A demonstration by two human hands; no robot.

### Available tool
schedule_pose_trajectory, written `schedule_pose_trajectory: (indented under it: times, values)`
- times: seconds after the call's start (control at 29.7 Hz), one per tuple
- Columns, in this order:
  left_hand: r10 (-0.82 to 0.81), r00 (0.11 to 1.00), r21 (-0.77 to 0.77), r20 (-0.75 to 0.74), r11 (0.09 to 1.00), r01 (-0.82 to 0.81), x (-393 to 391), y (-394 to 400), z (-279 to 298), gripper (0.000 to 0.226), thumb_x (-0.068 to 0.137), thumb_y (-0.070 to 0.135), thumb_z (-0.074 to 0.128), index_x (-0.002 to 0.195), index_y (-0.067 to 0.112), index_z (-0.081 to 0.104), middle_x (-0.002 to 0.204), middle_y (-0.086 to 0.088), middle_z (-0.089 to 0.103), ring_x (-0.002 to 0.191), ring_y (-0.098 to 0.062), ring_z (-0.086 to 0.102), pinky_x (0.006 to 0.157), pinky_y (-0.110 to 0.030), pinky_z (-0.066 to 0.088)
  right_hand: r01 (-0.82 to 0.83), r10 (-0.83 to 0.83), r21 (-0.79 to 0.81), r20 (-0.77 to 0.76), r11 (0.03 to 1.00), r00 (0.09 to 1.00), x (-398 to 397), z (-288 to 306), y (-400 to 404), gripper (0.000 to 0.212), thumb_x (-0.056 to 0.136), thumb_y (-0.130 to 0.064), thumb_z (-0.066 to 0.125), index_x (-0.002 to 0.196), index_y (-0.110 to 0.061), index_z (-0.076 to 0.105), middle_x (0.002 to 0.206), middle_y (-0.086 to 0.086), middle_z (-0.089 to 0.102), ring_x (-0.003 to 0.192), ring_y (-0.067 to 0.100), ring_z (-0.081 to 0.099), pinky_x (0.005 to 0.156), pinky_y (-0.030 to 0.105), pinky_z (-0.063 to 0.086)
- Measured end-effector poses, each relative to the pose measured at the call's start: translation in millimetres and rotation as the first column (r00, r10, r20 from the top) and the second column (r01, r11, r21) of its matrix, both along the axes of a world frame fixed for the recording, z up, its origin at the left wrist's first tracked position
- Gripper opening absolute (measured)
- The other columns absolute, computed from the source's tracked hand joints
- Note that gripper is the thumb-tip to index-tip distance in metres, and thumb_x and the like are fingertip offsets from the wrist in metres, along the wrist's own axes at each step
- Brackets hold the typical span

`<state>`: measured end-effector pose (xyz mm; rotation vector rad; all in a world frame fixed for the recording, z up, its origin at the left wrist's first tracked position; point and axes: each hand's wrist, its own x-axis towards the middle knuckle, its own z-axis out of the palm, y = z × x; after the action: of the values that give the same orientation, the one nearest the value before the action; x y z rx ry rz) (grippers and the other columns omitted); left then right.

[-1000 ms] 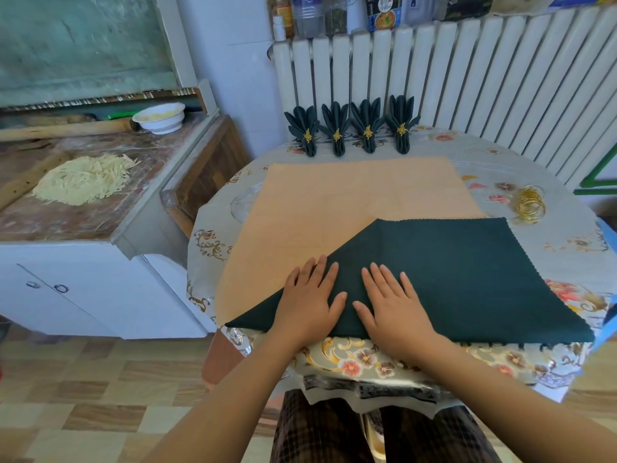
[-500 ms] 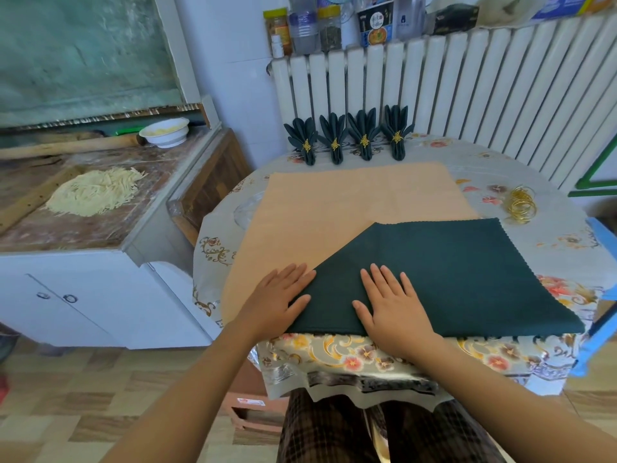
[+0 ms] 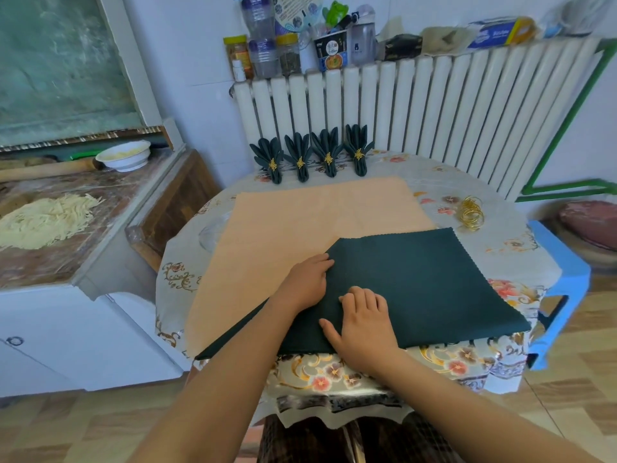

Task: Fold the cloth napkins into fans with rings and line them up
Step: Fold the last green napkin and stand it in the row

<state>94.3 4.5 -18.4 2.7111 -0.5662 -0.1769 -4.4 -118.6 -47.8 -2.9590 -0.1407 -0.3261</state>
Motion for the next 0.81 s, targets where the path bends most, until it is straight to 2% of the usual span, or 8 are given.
schedule_pose_trajectory:
  times: [0.13, 0.27, 0.37, 0.51, 0.57, 0.67, 0.81]
  values:
    - [-0.019, 0.999, 0.079, 0.044, 0.997, 0.016, 18.1, -6.9, -9.2, 0.047, 0.103, 0.02, 0.029, 0.15, 0.017, 0.027, 0.158, 0.002, 0.021, 0.146, -0.011, 0.016, 0.118, -0.027, 0.01, 0.012, -0.012, -0.006, 0.014, 1.0, 1.0, 2.3, -1.9, -4.0, 0.056, 0.083, -0.058, 0.035, 0.09, -0.011, 0.064, 0.096, 0.006, 0.059, 0.087, 0.026, 0.057, 0.085, 0.039, 0.03]
    - [-0.036, 0.995, 0.201, 0.09, 0.979, 0.017, 19.8, -7.4, -16.1, 0.052, 0.104, 0.035, 0.02, 0.154, 0.023, 0.012, 0.16, 0.007, 0.008, 0.147, -0.008, 0.005, 0.118, -0.032, 0.008, -0.006, 0.006, 0.008, 0.012, 1.0, 1.0, 2.4, -2.9, -3.4, 0.054, 0.083, -0.058, 0.034, 0.089, -0.013, 0.063, 0.096, 0.005, 0.059, 0.089, 0.024, 0.056, 0.086, 0.041, 0.046]
    - [-0.039, 0.995, 0.228, 0.09, 0.974, 0.018, 20.7, -7.4, -17.9, 0.052, 0.104, 0.037, 0.017, 0.154, 0.024, 0.007, 0.161, 0.008, 0.003, 0.147, -0.007, 0.001, 0.118, -0.031, 0.006, -0.021, 0.021, 0.02, -0.036, 1.0, 0.999, 3.6, -0.5, -6.0, 0.055, 0.082, -0.059, 0.033, 0.09, -0.014, 0.063, 0.096, 0.004, 0.058, 0.088, 0.024, 0.056, 0.083, 0.04, 0.049]
    - [-0.04, 0.994, 0.234, 0.102, 0.972, 0.015, 23.0, -6.5, -18.9, 0.053, 0.104, 0.038, 0.017, 0.154, 0.025, 0.005, 0.161, 0.009, 0.002, 0.147, -0.007, 0.0, 0.117, -0.03, 0.004, -0.106, 0.109, 0.045, -0.07, 0.993, 0.992, 28.0, 18.8, -28.8, 0.046, 0.089, -0.054, 0.035, 0.111, -0.017, 0.052, 0.112, 0.001, 0.049, 0.106, 0.022, 0.044, 0.094, 0.036, 0.032]
    - [-0.035, 0.994, 0.23, 0.107, 0.973, 0.01, 23.5, -6.9, -18.2, 0.053, 0.104, 0.039, 0.016, 0.154, 0.026, 0.005, 0.16, 0.01, 0.002, 0.147, -0.006, 0.0, 0.117, -0.03, 0.004, -0.038, 0.04, 0.055, -0.044, 0.998, 0.998, 55.4, 23.8, -50.1, 0.036, 0.093, -0.042, 0.04, 0.118, -0.017, 0.05, 0.12, 0.002, 0.049, 0.113, 0.023, 0.041, 0.096, 0.035, 0.028]
    - [-0.032, 0.994, 0.218, 0.104, 0.976, 0.009, 21.7, -7.6, -21.5, 0.052, 0.103, 0.04, 0.016, 0.154, 0.028, 0.006, 0.16, 0.011, 0.003, 0.147, -0.005, 0.0, 0.116, -0.029, 0.004, 0.108, -0.105, 0.021, -0.107, 0.994, 0.989, 96.2, 21.7, -84.1, 0.033, 0.095, -0.028, 0.039, 0.125, -0.017, 0.049, 0.129, 0.004, 0.048, 0.119, 0.025, 0.039, 0.098, 0.036, 0.028]
    - [-0.022, 0.994, 0.208, 0.112, 0.978, -0.002, 21.9, -6.6, -23.1, 0.052, 0.103, 0.04, 0.016, 0.154, 0.028, 0.007, 0.16, 0.012, 0.003, 0.146, -0.005, 0.0, 0.116, -0.028, 0.003, 0.176, -0.179, -0.032, -0.194, 0.984, 0.965, 135.0, 24.1, -118.6, 0.037, 0.098, -0.025, 0.038, 0.134, -0.02, 0.044, 0.137, 0.005, 0.045, 0.126, 0.029, 0.035, 0.102, 0.04, 0.026]
